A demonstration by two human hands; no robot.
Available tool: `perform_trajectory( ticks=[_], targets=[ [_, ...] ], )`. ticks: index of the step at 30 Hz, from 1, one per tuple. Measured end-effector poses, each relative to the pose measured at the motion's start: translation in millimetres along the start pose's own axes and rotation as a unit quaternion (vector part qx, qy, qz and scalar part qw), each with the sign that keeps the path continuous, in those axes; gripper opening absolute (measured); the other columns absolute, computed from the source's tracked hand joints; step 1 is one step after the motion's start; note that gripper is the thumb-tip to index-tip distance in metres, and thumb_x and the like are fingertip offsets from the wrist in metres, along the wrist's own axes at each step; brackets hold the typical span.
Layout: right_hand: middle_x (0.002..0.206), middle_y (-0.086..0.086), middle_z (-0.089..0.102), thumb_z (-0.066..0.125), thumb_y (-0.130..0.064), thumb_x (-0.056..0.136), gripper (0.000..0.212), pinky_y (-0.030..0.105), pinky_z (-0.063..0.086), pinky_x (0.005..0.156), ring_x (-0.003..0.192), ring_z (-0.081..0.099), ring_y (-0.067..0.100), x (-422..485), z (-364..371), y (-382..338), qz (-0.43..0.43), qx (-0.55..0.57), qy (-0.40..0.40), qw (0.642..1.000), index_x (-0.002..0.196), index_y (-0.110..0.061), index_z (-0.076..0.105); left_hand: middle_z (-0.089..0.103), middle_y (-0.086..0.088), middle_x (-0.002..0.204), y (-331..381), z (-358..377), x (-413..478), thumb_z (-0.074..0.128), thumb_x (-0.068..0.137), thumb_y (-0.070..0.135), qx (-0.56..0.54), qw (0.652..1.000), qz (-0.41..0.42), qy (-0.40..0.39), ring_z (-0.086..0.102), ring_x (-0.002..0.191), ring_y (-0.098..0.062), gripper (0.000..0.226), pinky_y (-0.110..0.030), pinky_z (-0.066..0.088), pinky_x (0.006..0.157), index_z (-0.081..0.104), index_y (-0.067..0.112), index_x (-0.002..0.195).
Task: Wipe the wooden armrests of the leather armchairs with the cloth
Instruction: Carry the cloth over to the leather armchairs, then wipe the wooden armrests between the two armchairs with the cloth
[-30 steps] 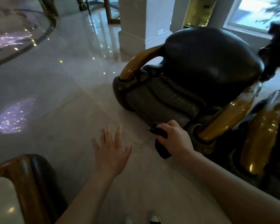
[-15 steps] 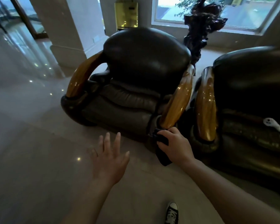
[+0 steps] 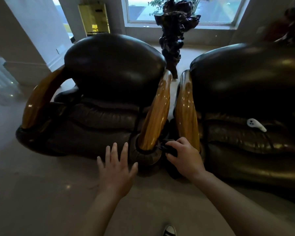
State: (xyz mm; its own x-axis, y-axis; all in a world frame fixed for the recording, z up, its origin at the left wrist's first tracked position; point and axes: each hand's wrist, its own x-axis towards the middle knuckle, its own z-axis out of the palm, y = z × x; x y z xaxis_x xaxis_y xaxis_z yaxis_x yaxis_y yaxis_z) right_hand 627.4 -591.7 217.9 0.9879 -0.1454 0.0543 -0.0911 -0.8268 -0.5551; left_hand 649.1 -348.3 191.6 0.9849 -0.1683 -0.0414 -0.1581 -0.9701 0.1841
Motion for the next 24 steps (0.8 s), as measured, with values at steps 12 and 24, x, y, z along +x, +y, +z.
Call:
perform_trajectory(
  ticks=[12,24],
  targets=[
    [0.116,-0.009,0.051,0.067,-0.036,0.091,0.042,0.020,0.051,0.070,0.092,0.058,0.009,63,-26,73,0.091,0.006,0.017,0.996,0.132,-0.030,0.059,-0.001,-0.009,0.164,59,14,100,0.020,0.090,0.066,-0.004,0.995,0.092,-0.041,-0.008,0.150,-0.028,0.076,-0.059,0.003,0.118,-0.006,0.033,0.154],
    [0.109,-0.017,0.046,0.066,-0.037,0.090,0.042,0.022,0.054,0.063,0.079,0.058,0.004,129,17,126,0.232,-0.003,0.046,0.972,0.131,-0.035,0.058,-0.008,-0.008,0.164,63,65,246,0.010,0.087,0.070,0.031,0.975,0.193,-0.109,-0.015,0.150,-0.027,0.079,-0.057,-0.002,0.119,-0.014,0.034,0.153]
  ],
)
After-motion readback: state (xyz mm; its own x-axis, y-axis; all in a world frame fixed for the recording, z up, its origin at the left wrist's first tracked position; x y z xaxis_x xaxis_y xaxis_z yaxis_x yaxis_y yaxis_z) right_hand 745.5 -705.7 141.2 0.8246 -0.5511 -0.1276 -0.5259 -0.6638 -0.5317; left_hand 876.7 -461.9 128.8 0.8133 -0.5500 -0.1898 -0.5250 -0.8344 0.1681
